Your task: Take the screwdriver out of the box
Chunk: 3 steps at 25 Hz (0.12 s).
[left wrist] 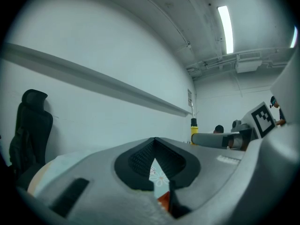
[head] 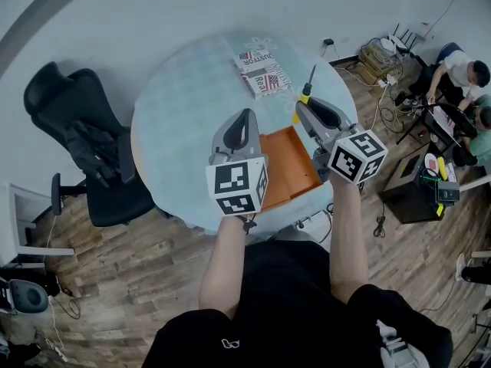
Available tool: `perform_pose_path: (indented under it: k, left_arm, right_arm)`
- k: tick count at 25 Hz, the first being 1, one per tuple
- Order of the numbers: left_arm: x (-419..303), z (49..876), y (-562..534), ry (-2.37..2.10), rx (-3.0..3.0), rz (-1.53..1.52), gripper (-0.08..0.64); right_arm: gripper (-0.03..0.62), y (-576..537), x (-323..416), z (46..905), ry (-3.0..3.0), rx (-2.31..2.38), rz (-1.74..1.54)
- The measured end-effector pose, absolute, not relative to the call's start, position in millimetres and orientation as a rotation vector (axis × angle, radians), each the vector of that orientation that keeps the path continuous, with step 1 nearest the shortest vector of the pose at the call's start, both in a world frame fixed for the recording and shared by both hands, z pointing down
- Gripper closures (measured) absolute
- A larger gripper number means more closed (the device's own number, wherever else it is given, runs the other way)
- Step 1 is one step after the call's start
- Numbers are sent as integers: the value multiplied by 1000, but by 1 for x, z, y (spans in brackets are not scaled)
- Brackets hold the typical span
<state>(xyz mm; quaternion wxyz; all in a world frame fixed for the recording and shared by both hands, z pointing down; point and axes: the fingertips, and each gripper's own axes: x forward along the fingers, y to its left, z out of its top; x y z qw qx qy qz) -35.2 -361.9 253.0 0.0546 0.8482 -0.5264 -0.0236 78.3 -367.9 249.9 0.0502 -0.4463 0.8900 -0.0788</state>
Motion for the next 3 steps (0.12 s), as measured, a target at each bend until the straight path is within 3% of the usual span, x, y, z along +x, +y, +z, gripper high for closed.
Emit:
perform_pose_path:
  k: [3]
  left_arm:
    - [-40, 260, -368, -1594, 2572, -62, 557]
  right_arm:
    - [505, -375, 74, 255, 2711, -1369, -241]
